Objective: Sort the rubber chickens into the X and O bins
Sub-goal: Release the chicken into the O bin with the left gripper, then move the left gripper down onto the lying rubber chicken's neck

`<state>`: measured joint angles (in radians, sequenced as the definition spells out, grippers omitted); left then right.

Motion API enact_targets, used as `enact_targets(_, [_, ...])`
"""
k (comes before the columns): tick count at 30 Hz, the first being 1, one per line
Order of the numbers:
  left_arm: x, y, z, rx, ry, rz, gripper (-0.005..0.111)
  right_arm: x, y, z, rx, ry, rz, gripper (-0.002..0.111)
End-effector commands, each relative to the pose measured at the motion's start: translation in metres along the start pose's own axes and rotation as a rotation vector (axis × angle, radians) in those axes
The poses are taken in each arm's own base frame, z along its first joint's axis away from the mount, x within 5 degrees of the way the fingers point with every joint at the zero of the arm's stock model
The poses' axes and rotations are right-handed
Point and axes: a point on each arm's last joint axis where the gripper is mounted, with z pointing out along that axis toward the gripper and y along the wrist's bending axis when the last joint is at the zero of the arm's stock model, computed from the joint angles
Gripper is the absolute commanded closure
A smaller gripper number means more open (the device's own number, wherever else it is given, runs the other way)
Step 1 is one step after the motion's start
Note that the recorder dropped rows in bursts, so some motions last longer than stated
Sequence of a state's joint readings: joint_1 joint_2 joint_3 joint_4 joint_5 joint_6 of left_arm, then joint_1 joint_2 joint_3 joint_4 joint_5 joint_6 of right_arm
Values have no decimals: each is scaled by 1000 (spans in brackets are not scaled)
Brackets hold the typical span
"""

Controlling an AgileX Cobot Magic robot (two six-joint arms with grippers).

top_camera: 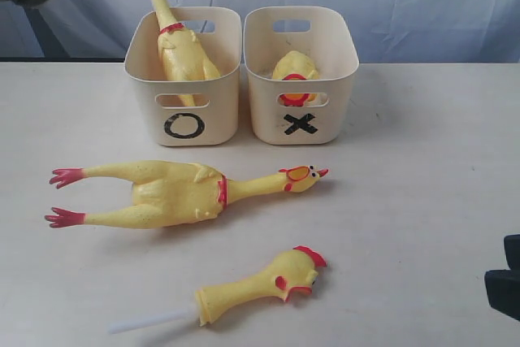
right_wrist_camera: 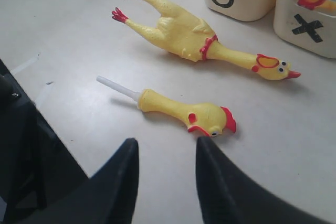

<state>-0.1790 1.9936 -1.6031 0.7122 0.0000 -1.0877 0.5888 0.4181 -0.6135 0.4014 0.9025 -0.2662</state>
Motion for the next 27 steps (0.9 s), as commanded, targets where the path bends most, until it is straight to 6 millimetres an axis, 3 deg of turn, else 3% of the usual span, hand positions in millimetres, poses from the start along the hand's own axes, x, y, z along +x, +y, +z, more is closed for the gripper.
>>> enact_targets(1, [-20,3,-22,-140,18,167,107,1,0,0,2,-7,-4,73])
enact_targets(10, [-37,4,-56,-237,141,416,107,1,0,0,2,-7,-4,73])
enact_targets(16, [-25,4,-81,-205,241,474,107,1,0,0,2,-7,-4,73])
enact_targets(27, [-10,-7,-158,-26,346,605,107,1,0,0,2,-7,-4,73])
